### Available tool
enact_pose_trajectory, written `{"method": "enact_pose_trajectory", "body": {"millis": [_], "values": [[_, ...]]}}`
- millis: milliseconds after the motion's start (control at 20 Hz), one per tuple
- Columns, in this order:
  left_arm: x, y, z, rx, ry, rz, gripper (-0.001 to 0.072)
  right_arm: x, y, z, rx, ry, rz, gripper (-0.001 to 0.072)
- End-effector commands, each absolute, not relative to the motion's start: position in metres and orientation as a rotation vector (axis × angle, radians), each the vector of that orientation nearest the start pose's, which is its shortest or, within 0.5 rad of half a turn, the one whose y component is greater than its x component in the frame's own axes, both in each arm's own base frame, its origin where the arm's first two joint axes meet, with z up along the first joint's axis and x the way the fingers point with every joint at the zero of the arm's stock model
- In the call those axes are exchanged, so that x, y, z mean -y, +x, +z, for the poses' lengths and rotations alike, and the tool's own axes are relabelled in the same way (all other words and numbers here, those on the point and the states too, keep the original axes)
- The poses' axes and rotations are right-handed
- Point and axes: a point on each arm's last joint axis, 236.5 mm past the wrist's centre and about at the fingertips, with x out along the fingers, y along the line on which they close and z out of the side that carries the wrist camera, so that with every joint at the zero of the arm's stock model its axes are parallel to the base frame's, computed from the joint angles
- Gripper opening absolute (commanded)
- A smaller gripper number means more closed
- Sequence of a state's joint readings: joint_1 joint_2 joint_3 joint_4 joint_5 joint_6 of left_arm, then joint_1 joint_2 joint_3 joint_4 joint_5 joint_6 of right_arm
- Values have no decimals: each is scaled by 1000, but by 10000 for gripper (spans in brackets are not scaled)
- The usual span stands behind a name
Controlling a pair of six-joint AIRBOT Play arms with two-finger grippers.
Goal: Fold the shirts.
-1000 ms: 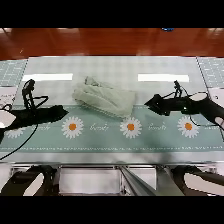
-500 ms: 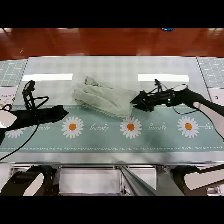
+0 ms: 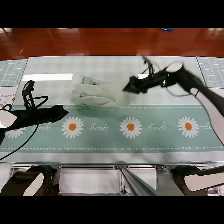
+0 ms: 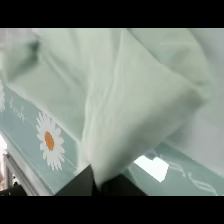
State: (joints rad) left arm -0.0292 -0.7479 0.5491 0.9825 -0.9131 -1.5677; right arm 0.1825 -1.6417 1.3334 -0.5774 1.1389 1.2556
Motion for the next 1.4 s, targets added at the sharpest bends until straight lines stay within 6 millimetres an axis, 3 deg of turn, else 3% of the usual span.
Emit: {"method": "enact_pose_trajectory", "body": {"millis": [0, 150, 300, 450, 700, 850, 950, 1100, 1300, 1350], "values": [[111, 281, 7, -1077, -563, -240, 14, -241, 446, 101, -1098, 452, 742, 34], [111, 280, 7, -1077, -563, -240, 14, -218, 458, 157, -1034, 434, 720, 34], [112, 279, 7, -1081, -563, -242, 14, -183, 457, 193, -1020, 447, 688, 34], [113, 276, 5, -1098, -561, -247, 14, -129, 456, 221, -977, 500, 591, 34], [114, 274, 5, -1108, -560, -251, 14, -8, 433, 256, -887, 600, 350, 33], [114, 275, 5, -1100, -562, -249, 14, 59, 412, 266, -842, 676, 195, 33], [115, 278, 8, -1087, -578, -252, 14, 92, 395, 265, -843, 724, 114, 33], [115, 282, 10, -1066, -582, -249, 14, 130, 362, 256, -884, 789, -9, 33], [114, 283, 10, -1060, -572, -254, 14, 182, 299, 232, -1000, 814, -265, 32], [114, 283, 10, -1060, -571, -254, 14, 192, 289, 234, -981, 827, -307, 32]]}}
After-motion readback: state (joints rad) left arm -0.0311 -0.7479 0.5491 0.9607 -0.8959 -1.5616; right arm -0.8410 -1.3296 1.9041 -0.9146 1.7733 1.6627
